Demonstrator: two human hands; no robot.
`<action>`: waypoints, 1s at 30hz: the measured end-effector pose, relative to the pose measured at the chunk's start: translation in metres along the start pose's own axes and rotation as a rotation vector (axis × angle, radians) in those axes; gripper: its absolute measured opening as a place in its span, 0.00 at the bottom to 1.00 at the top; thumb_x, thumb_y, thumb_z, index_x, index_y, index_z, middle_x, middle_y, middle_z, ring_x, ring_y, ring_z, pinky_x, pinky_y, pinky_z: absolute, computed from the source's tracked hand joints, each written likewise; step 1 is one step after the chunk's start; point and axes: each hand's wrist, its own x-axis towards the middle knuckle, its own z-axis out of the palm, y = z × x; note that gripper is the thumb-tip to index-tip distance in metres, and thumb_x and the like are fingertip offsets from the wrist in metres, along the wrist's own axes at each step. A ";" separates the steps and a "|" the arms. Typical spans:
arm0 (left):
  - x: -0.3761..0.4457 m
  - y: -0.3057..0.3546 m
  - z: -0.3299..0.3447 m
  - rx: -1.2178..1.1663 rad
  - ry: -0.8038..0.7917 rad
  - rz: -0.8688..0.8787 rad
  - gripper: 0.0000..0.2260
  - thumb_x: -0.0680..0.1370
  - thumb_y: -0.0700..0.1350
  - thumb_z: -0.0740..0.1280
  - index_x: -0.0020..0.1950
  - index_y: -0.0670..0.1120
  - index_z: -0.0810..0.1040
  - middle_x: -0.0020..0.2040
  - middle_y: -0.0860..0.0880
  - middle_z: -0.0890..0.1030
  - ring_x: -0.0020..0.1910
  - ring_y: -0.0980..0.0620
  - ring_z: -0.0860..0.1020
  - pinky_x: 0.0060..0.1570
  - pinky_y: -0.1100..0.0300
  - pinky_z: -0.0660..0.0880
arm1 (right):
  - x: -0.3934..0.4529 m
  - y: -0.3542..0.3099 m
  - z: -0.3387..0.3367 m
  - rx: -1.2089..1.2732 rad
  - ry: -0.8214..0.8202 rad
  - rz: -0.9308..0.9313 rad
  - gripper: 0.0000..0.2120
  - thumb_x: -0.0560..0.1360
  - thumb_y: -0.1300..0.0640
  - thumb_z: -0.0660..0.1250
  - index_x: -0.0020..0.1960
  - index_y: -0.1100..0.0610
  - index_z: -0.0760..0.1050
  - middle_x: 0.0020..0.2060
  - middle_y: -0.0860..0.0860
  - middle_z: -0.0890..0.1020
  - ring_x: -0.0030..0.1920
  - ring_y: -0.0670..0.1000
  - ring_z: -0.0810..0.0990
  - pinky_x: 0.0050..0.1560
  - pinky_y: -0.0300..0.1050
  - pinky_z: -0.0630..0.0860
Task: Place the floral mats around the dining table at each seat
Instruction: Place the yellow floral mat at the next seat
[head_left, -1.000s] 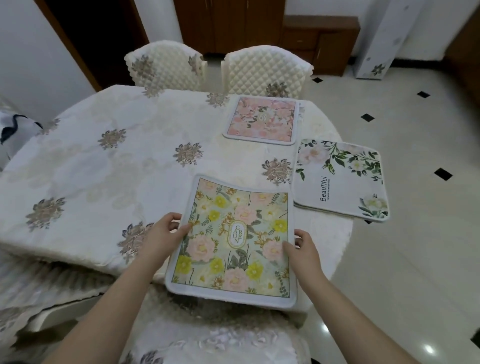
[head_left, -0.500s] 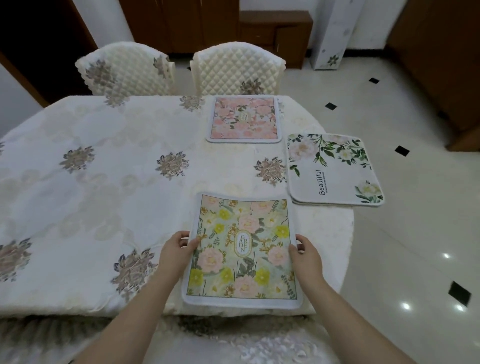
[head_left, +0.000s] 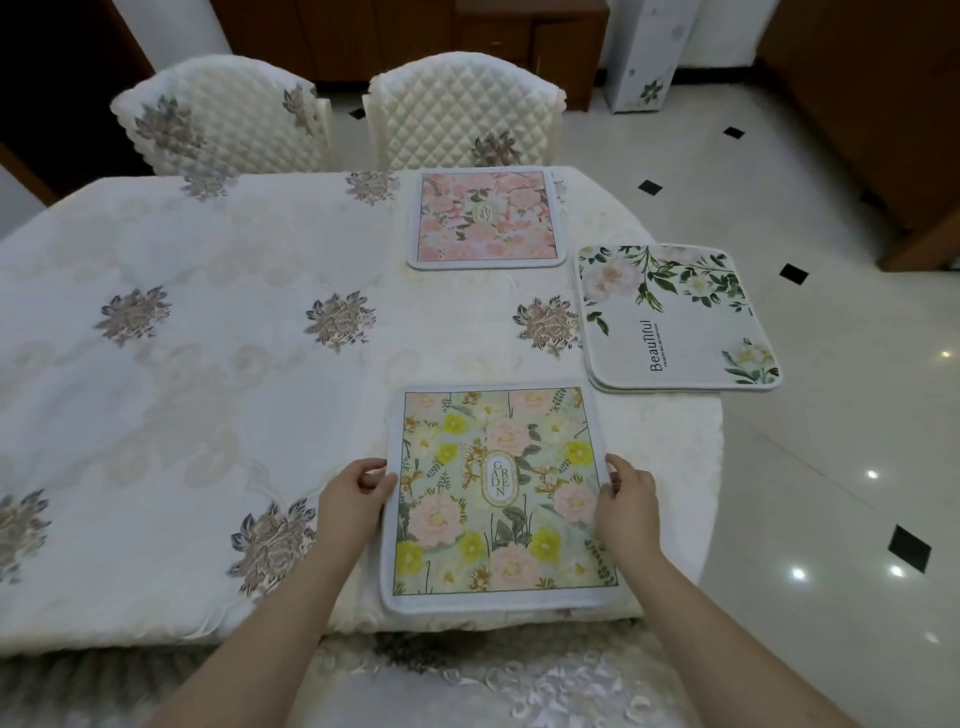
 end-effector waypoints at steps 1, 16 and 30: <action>0.001 0.000 0.000 0.006 0.003 0.005 0.12 0.77 0.47 0.71 0.59 0.46 0.81 0.43 0.54 0.82 0.42 0.56 0.79 0.43 0.59 0.74 | 0.000 0.001 0.000 -0.001 0.003 -0.005 0.20 0.81 0.65 0.57 0.72 0.58 0.68 0.61 0.57 0.71 0.55 0.55 0.76 0.61 0.47 0.71; 0.005 0.001 0.006 0.073 0.031 0.026 0.10 0.77 0.45 0.72 0.56 0.43 0.81 0.40 0.54 0.79 0.38 0.57 0.76 0.41 0.62 0.72 | -0.003 0.011 -0.002 -0.016 0.000 -0.055 0.20 0.82 0.62 0.57 0.74 0.58 0.68 0.61 0.57 0.72 0.56 0.54 0.75 0.58 0.40 0.67; 0.011 0.016 0.034 0.336 0.096 0.469 0.21 0.80 0.39 0.64 0.73 0.40 0.70 0.63 0.41 0.76 0.61 0.43 0.74 0.61 0.50 0.72 | 0.007 -0.024 0.025 -0.299 0.170 -0.375 0.20 0.78 0.62 0.62 0.69 0.58 0.72 0.60 0.57 0.76 0.59 0.59 0.72 0.62 0.56 0.68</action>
